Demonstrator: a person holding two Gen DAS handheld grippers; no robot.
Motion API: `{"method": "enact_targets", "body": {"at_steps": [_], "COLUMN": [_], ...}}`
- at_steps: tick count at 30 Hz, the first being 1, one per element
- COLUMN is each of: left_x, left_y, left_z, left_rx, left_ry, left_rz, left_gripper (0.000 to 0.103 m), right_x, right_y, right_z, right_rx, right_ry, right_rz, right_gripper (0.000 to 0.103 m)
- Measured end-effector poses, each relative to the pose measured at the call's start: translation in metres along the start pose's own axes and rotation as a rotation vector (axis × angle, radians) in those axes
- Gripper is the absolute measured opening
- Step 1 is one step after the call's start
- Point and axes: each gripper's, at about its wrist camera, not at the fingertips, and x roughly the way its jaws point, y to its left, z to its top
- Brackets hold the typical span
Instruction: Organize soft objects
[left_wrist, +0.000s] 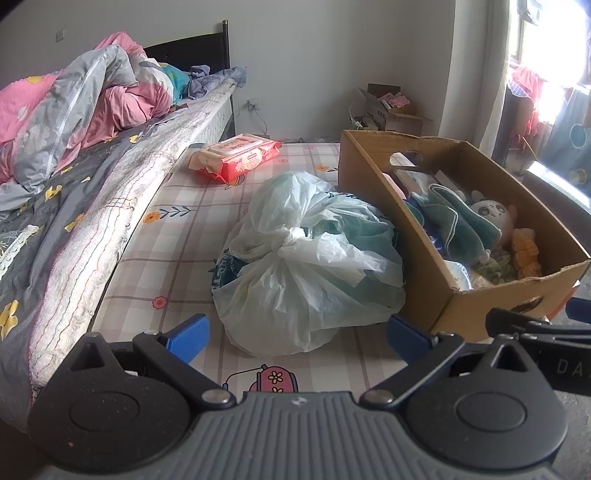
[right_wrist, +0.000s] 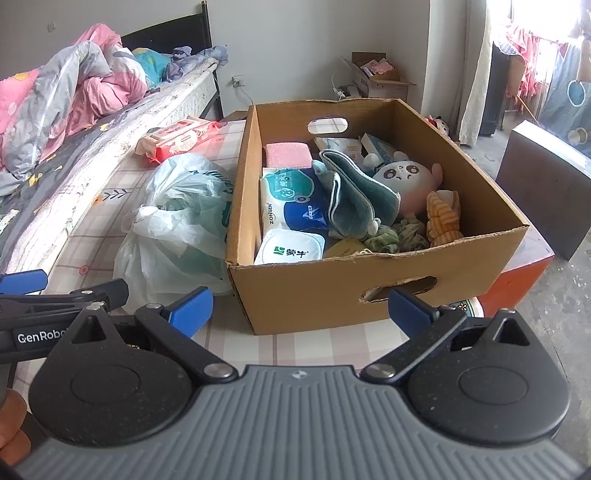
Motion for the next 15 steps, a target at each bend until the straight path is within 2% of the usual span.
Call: {"method": "enact_targets", "body": {"at_steps": [15], "left_x": [-0.0008], "left_y": [-0.0039], "left_z": [0.0005], "left_rx": [0.010], "left_ry": [-0.002], "left_rz": [0.010], "left_gripper": [0.101], "right_x": [0.0011], "right_y": [-0.0031], "right_z": [0.0007], "right_rx": [0.008], "right_ry": [0.003], "right_rz": [0.006], "right_gripper": [0.102]}}
